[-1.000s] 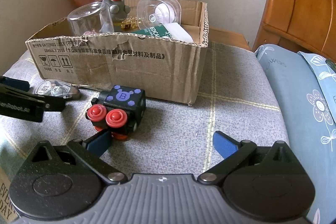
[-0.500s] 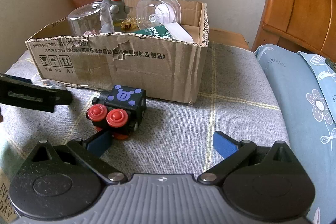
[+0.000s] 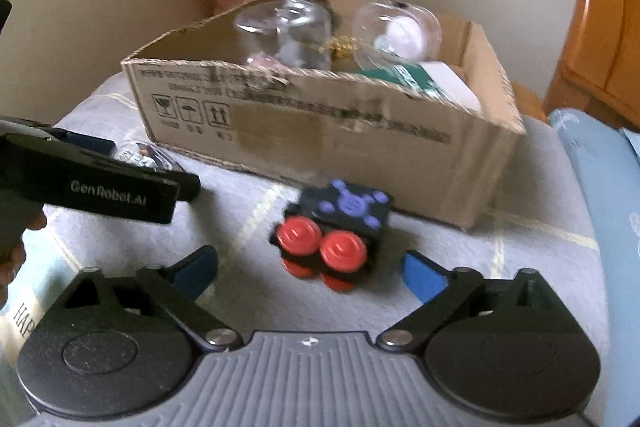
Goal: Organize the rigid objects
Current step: 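Close left gripper on the tape roller while right gripper grasps the black dice toy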
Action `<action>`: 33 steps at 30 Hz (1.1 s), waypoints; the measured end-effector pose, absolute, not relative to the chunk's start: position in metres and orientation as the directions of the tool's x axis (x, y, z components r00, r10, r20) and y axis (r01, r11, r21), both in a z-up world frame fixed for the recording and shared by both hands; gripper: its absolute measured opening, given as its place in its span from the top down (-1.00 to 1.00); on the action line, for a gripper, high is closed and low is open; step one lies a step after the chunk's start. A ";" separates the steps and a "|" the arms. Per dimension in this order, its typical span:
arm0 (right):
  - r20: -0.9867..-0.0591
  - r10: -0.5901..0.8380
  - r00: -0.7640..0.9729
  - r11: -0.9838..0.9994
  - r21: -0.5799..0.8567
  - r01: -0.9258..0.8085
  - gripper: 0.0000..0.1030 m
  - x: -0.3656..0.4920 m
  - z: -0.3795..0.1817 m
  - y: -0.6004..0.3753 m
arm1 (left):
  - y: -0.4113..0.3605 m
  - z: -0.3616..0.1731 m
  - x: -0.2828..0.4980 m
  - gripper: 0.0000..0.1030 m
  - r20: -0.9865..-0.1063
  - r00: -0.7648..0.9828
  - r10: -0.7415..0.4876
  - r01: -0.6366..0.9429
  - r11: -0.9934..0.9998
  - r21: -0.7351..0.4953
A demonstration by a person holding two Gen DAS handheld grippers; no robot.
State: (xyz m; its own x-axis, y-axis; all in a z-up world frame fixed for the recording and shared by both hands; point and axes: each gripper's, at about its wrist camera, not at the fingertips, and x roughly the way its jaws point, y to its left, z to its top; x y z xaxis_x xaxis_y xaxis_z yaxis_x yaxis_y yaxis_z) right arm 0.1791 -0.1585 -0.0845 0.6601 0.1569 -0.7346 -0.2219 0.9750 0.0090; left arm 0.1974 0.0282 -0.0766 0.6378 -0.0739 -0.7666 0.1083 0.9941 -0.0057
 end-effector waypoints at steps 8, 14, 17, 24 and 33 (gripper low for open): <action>-0.721 0.126 0.681 0.980 -0.018 -0.200 -0.25 0.187 -0.078 -0.161 | 0.031 -0.076 0.196 -0.79 -0.765 0.639 -0.082 0.122 0.992 -0.005; -0.729 0.106 0.676 0.986 -0.010 -0.166 -0.27 0.182 -0.076 -0.177 | 0.030 -0.076 0.194 -0.75 -0.753 0.652 -0.091 0.144 0.990 0.005; -0.728 0.102 0.678 0.987 -0.012 -0.161 -0.28 0.186 -0.076 -0.174 | 0.028 -0.075 0.197 -0.74 -0.754 0.649 -0.099 0.161 0.987 0.009; -0.731 0.095 0.675 0.983 -0.037 -0.178 -0.18 0.191 -0.077 -0.168 | 0.025 -0.075 0.194 -0.74 -0.750 0.647 -0.138 0.249 0.968 0.037; -0.747 0.117 0.655 0.961 -0.082 -0.265 -0.18 0.177 -0.060 -0.176 | 0.023 -0.061 0.186 -0.74 -0.772 0.613 -0.167 0.350 0.934 0.076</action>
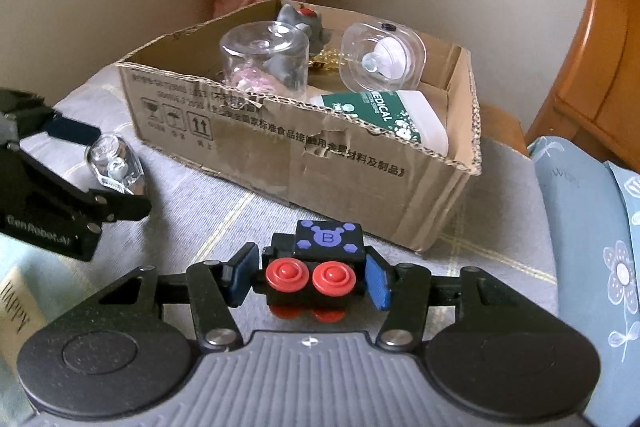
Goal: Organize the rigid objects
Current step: 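Close left gripper on the tape roller while right gripper grasps the black dice toy, then carry tape roller and dice toy into the cardboard box and open both grippers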
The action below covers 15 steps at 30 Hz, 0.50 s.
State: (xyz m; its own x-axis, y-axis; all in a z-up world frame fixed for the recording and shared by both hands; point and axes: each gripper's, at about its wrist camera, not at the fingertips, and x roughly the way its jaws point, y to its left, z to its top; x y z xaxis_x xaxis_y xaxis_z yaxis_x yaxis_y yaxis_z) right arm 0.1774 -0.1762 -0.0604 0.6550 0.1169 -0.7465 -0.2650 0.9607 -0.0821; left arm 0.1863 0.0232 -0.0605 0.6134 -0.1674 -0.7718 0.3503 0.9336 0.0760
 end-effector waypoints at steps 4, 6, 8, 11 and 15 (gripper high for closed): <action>-0.754 0.158 0.638 0.951 -0.059 -0.304 -0.18 0.170 -0.047 -0.187 | 0.026 -0.043 0.180 -0.74 -0.781 0.593 -0.195 0.394 0.916 0.071; -0.757 0.177 0.629 0.946 -0.046 -0.322 -0.18 0.166 -0.039 -0.193 | 0.027 -0.030 0.178 -0.74 -0.784 0.584 -0.211 0.412 0.909 0.062; -0.754 0.184 0.630 0.941 -0.050 -0.335 -0.18 0.162 -0.030 -0.198 | 0.028 -0.019 0.176 -0.74 -0.782 0.582 -0.222 0.428 0.901 0.062; -0.742 0.196 0.641 0.935 -0.056 -0.350 -0.18 0.159 -0.014 -0.202 | 0.025 0.000 0.175 -0.74 -0.774 0.590 -0.230 0.445 0.892 0.074; -0.719 0.217 0.661 0.927 -0.061 -0.370 -0.18 0.158 0.007 -0.206 | 0.025 0.026 0.176 -0.74 -0.757 0.602 -0.254 0.469 0.880 0.078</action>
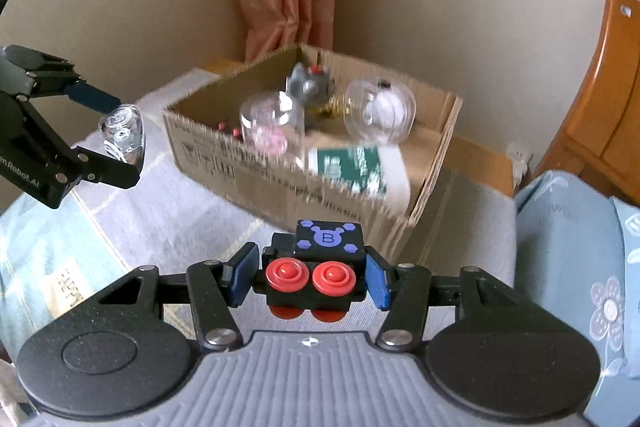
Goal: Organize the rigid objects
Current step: 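Carry tape roller and dice toy into the cardboard box and open both grippers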
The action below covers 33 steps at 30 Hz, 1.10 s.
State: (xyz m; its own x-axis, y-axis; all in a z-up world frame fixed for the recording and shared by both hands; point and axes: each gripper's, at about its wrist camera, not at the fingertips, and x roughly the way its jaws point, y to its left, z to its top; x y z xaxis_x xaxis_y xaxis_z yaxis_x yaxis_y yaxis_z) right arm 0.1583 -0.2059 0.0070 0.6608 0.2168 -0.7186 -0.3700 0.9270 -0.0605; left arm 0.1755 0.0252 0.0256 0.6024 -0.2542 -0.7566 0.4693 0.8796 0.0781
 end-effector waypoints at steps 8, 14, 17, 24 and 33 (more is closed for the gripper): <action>-0.673 0.203 0.711 0.928 -0.098 -0.358 -0.18 0.179 0.035 -0.213 | 0.010 0.057 0.202 -0.74 -0.702 0.662 -0.264 0.481 0.868 0.127; -0.660 0.204 0.723 0.936 -0.085 -0.342 -0.18 0.193 0.045 -0.219 | 0.004 0.063 0.247 -0.74 -0.694 0.676 -0.247 0.449 0.885 0.123; -0.662 0.196 0.723 0.936 -0.093 -0.338 -0.18 0.201 0.047 -0.219 | 0.002 0.060 0.265 -0.75 -0.680 0.699 -0.221 0.415 0.900 0.134; -0.664 0.197 0.721 0.939 -0.084 -0.334 -0.18 0.219 0.050 -0.216 | 0.006 0.051 0.274 -0.88 -0.684 0.694 -0.224 0.383 0.920 0.086; -0.673 0.194 0.714 0.941 -0.078 -0.329 -0.18 0.260 0.053 -0.208 | 0.031 0.053 0.242 -0.88 -0.654 0.708 -0.264 0.363 0.932 0.016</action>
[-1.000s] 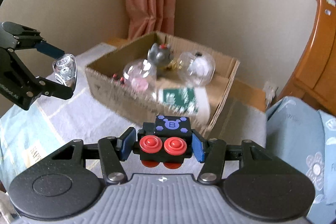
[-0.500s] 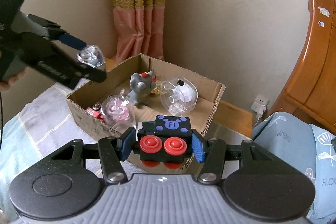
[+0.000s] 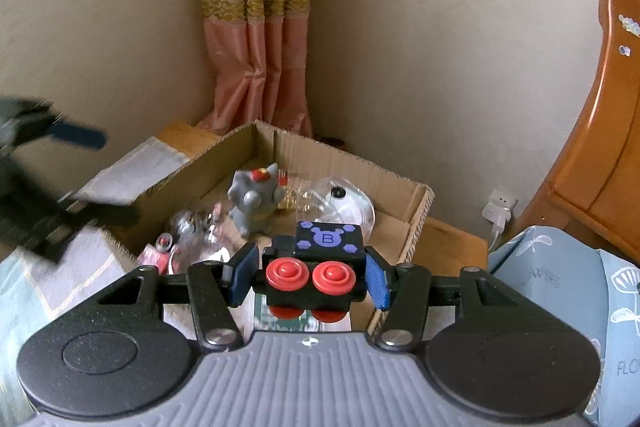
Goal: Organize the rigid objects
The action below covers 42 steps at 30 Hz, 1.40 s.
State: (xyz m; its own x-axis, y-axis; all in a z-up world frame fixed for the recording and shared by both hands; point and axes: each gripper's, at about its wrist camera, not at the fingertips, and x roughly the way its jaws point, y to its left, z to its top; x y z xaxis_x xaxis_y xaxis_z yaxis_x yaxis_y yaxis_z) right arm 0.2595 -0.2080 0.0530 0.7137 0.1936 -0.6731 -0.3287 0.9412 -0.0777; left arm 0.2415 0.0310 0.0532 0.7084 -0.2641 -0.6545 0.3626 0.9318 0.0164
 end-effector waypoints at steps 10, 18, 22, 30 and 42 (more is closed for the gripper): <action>-0.679 0.195 0.708 0.962 -0.009 -0.273 -0.65 0.294 0.051 -0.197 | 0.046 0.046 0.203 -0.90 -0.619 0.760 -0.199 0.251 0.968 -0.003; -0.682 0.078 0.727 0.984 -0.065 -0.167 -1.00 0.251 0.067 -0.201 | 0.041 0.049 0.184 -0.90 -0.584 0.799 -0.142 0.187 0.982 0.018; -0.708 -0.024 0.706 0.992 -0.102 -0.069 -1.00 0.218 0.063 -0.202 | 0.034 0.049 0.172 -0.90 -0.593 0.801 -0.081 0.136 0.990 0.048; -0.770 -0.061 0.635 0.994 0.013 0.111 -1.00 0.153 0.024 -0.198 | 0.025 0.038 0.150 -0.90 -0.686 0.722 -0.086 0.106 0.994 -0.013; -0.724 -0.114 0.680 0.991 -0.036 0.127 -1.00 0.109 0.052 -0.181 | 0.008 0.062 0.124 -0.90 -0.691 0.720 -0.059 0.120 0.992 0.040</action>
